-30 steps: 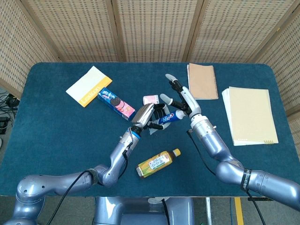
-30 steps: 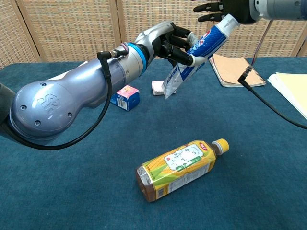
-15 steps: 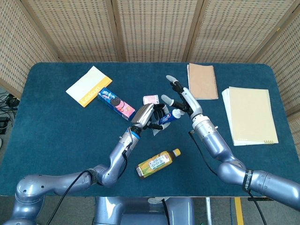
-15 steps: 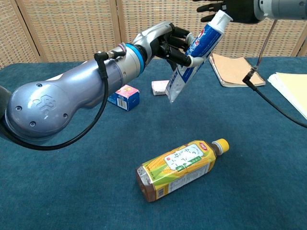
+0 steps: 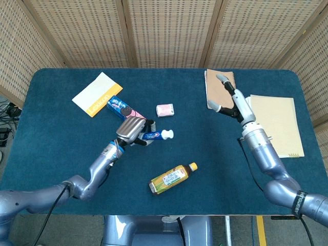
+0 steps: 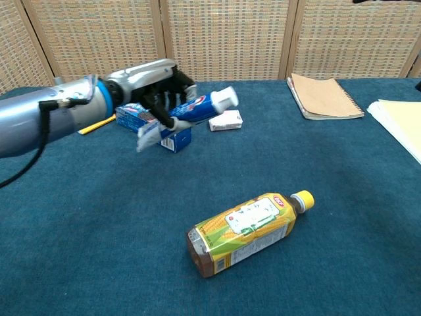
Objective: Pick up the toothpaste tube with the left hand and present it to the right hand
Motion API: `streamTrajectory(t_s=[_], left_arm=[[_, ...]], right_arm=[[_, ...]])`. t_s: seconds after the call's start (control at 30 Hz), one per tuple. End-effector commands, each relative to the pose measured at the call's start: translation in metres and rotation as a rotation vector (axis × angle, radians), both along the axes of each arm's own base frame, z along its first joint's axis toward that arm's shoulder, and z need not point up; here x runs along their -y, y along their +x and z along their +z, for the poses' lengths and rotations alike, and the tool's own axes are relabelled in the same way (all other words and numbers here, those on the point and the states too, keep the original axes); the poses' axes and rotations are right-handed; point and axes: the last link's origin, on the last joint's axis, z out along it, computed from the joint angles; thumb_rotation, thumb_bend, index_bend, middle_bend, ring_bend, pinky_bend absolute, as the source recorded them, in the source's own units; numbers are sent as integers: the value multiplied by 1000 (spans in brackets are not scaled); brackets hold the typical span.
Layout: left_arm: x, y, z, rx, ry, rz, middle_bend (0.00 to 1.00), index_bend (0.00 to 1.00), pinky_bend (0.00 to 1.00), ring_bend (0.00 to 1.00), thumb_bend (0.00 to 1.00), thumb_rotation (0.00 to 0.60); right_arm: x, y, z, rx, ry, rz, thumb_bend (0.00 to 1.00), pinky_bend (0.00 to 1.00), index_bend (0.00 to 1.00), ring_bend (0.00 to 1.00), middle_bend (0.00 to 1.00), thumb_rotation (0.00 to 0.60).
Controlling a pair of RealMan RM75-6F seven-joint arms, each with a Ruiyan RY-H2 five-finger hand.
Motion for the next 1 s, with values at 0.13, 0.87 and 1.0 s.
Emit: streamTrajectory(t_s=[0.13, 0.87, 1.0], left_arm=[[20, -63, 22, -215, 64, -19, 605, 784, 562, 556, 527, 600], [76, -130, 96, -58, 208, 177, 0, 0, 0, 0, 0, 600], [130, -169, 145, -104, 398, 350, 0, 0, 0, 0, 0, 600]], right_arm=[[-21, -58, 13, -222, -65, -23, 0, 0, 0, 0, 0, 138], [-106, -151, 24, -658, -239, 49, 0, 0, 0, 0, 0, 407], [-136, -170, 27, -901, -360, 75, 0, 0, 0, 0, 0, 600]])
